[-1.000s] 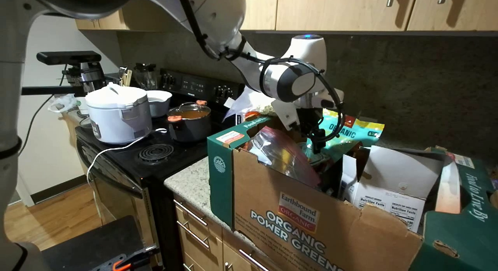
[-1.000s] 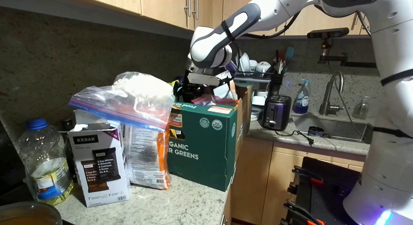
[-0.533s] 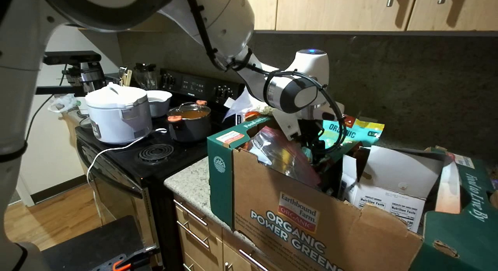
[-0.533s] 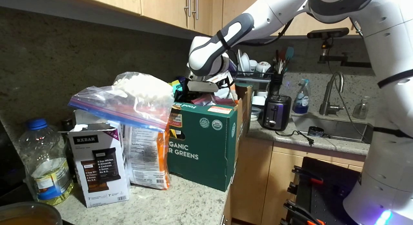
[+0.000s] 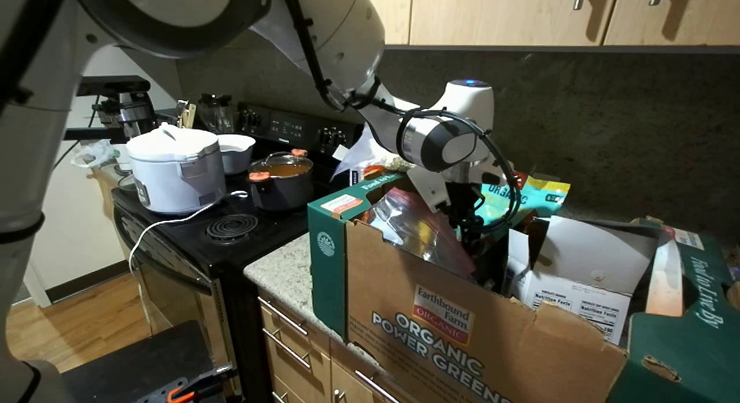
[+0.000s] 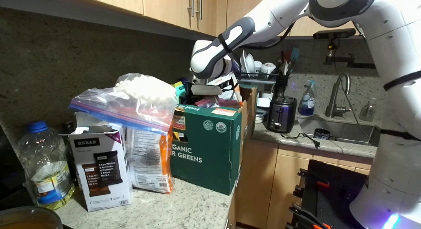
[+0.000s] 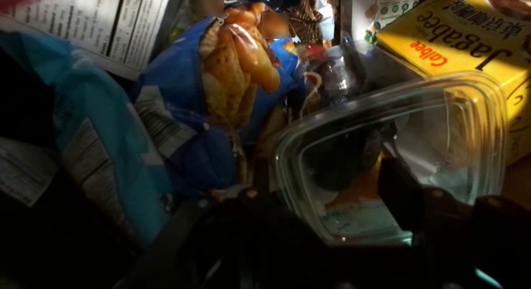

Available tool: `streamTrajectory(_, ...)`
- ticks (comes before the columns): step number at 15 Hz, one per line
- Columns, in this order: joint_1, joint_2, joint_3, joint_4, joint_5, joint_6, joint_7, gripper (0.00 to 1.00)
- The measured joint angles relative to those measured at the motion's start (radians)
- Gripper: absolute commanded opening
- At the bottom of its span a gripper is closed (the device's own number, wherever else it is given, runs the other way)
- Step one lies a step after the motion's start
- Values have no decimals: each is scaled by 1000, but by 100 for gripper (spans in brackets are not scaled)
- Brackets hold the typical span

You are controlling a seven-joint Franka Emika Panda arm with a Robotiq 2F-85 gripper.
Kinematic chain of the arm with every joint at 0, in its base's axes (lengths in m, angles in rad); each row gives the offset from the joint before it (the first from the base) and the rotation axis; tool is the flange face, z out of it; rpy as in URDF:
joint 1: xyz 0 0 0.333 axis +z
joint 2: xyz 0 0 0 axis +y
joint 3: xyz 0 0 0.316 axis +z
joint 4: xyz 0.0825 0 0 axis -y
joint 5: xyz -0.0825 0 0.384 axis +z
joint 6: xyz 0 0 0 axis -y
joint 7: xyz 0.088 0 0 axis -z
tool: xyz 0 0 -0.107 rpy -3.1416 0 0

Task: Pick up the popcorn bag and plastic container from the bag and put them on the countertop.

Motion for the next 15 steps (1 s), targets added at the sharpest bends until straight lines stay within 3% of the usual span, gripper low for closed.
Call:
streamTrajectory(5, 0, -7, -13, 28, 0, -60, 0, 1)
streamTrajectory(7, 3, -15, -13, 34, 0, -78, 0, 4)
streamTrajectory(9, 9, -22, -11, 39, 0, -85, 0, 0)
streamTrajectory(15, 14, -72, 3, 41, 47, -81, -1, 1)
